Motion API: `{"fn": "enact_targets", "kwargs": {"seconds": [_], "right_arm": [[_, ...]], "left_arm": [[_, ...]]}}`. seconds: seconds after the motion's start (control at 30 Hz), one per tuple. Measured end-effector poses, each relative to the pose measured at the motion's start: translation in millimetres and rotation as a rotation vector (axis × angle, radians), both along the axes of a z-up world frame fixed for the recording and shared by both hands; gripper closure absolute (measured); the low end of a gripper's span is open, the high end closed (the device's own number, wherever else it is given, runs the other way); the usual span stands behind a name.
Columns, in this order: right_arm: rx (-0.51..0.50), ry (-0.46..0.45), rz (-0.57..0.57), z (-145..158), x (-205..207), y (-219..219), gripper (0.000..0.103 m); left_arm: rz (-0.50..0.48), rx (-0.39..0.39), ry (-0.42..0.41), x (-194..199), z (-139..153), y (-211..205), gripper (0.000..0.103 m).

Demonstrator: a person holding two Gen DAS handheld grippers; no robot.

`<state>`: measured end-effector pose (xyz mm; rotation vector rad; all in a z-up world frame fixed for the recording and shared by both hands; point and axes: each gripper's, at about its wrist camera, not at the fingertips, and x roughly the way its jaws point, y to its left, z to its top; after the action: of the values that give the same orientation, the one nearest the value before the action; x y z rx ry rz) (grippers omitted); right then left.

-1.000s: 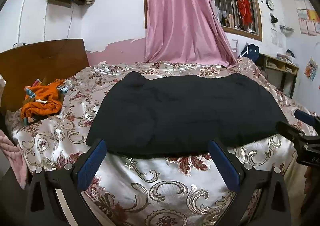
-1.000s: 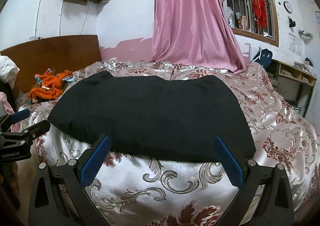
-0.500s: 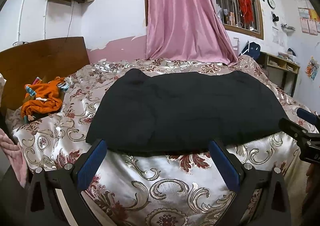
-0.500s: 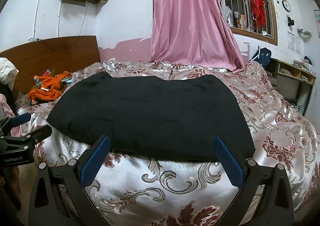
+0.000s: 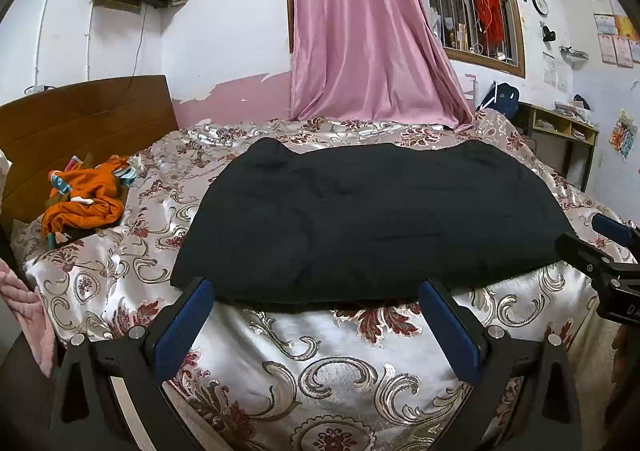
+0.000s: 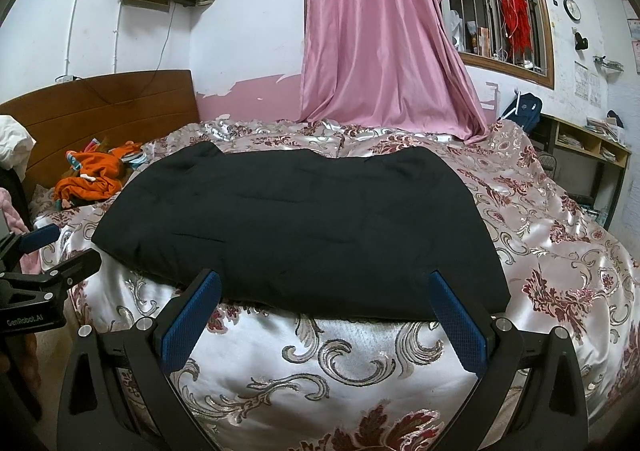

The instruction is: Fold large clothes

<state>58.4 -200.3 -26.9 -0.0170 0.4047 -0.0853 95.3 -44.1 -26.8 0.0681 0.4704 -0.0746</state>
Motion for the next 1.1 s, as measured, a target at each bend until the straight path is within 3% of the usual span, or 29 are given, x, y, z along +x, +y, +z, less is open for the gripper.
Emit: {"fn": "enact_targets", "kwargs": {"seconds": [1.1], "right_arm": [[0.001,0.000,0.000,0.8,-0.2,-2.1,0.002]], "left_arm": [[-0.001,0.002,-0.001,-0.6,-0.1,-1.6,0.000]]}}
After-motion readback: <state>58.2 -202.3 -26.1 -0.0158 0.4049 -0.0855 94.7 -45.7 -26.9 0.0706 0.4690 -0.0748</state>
